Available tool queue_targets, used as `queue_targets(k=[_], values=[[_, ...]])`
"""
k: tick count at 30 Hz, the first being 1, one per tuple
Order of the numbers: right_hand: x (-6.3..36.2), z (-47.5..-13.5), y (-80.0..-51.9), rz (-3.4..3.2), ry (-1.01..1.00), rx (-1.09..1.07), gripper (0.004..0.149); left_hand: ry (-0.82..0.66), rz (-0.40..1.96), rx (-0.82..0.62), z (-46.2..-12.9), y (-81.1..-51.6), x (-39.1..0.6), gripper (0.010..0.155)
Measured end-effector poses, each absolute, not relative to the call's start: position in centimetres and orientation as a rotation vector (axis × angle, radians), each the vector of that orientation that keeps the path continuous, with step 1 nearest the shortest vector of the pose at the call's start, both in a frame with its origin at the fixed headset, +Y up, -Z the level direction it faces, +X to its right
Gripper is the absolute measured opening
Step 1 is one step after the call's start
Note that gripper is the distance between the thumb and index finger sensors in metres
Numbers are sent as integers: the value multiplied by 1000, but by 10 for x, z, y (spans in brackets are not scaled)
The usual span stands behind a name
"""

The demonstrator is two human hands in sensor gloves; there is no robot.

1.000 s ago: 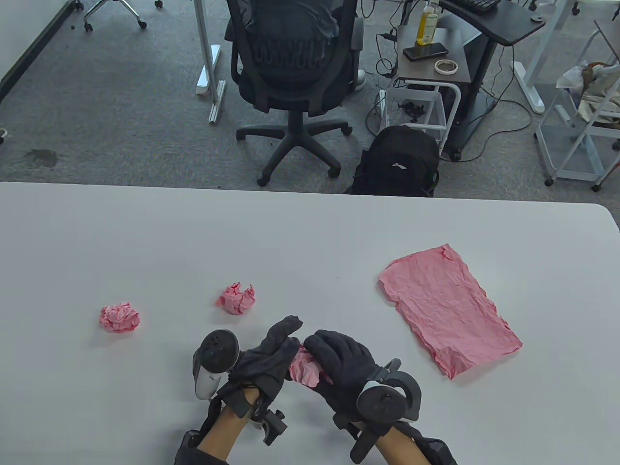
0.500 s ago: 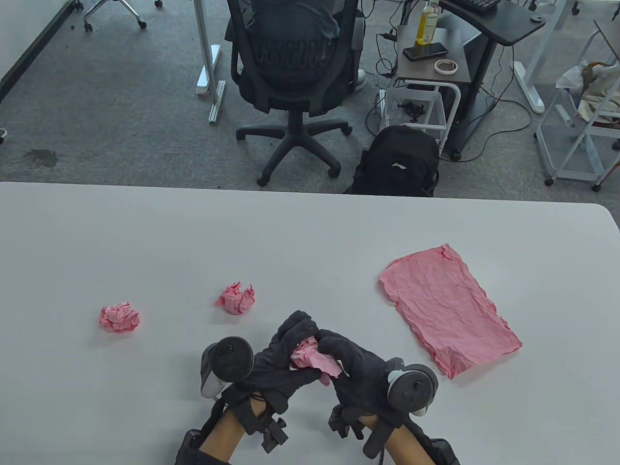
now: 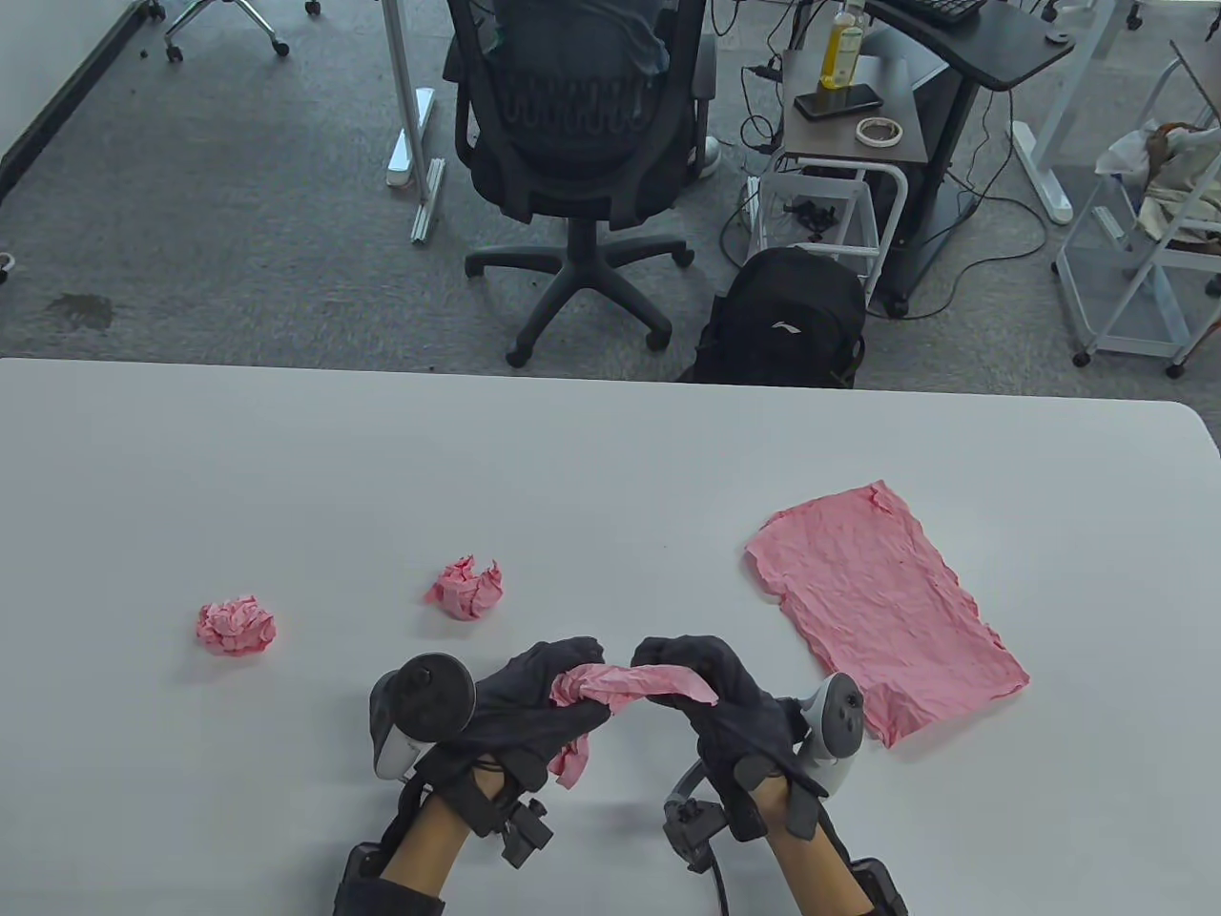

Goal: Flatten crumpled papers and stack

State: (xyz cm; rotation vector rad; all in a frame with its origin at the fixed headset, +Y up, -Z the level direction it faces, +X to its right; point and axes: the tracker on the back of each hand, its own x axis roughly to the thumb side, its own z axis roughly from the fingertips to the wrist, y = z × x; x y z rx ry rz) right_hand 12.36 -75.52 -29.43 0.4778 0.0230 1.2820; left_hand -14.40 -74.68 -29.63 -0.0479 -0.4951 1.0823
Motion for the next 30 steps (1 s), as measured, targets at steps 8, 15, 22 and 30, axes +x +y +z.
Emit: queue_targets(k=[8,15,22,30], values=[[111,-287,-747,1587,77,669,74,-614,1313,-207,-293,-747,-128,66],[125,-292,-751,1506,-57,473,40,-522,1201,-157,-293,-748,-130,73],[119,-292,-750,1443,17,518,41,-491,1031,-279,-298,-750,-135,73],[120,-293,-750,1634,134,480,50,-597,1259,-312,-298,-743,-136,59]])
